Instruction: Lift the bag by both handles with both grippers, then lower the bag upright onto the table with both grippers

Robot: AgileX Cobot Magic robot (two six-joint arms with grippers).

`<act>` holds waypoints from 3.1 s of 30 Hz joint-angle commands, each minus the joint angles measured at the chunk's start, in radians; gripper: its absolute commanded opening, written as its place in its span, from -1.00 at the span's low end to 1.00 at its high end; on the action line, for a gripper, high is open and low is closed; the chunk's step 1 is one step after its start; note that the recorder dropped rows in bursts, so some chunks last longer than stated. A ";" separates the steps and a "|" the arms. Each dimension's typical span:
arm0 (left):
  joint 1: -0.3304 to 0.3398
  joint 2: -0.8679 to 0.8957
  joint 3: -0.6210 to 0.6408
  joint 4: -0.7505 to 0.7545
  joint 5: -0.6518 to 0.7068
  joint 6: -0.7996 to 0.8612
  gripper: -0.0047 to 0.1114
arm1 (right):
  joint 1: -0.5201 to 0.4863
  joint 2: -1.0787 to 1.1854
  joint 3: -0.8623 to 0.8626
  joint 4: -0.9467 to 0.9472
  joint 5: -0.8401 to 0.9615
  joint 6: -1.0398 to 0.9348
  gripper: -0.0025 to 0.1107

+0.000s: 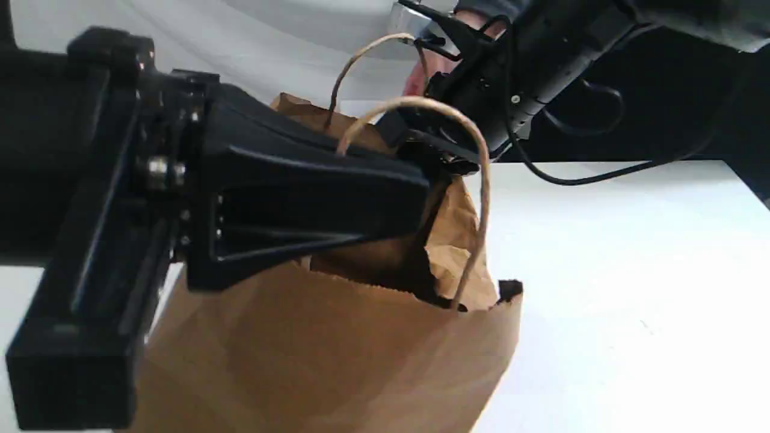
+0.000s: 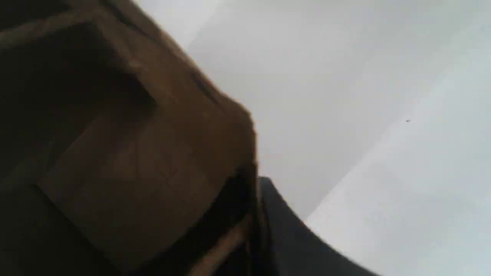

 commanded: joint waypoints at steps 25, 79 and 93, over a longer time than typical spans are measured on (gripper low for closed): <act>0.002 -0.002 -0.010 0.103 -0.298 -0.179 -0.92 | -0.042 0.048 -0.016 0.109 -0.005 0.063 -0.96; 0.002 -0.002 0.102 0.618 -0.479 -0.786 -0.69 | -0.010 -0.126 -0.016 -0.134 -0.005 0.128 -0.96; 0.002 -0.008 0.100 0.575 -0.565 -0.770 0.01 | -0.010 -0.126 -0.016 -0.163 -0.005 0.130 -0.96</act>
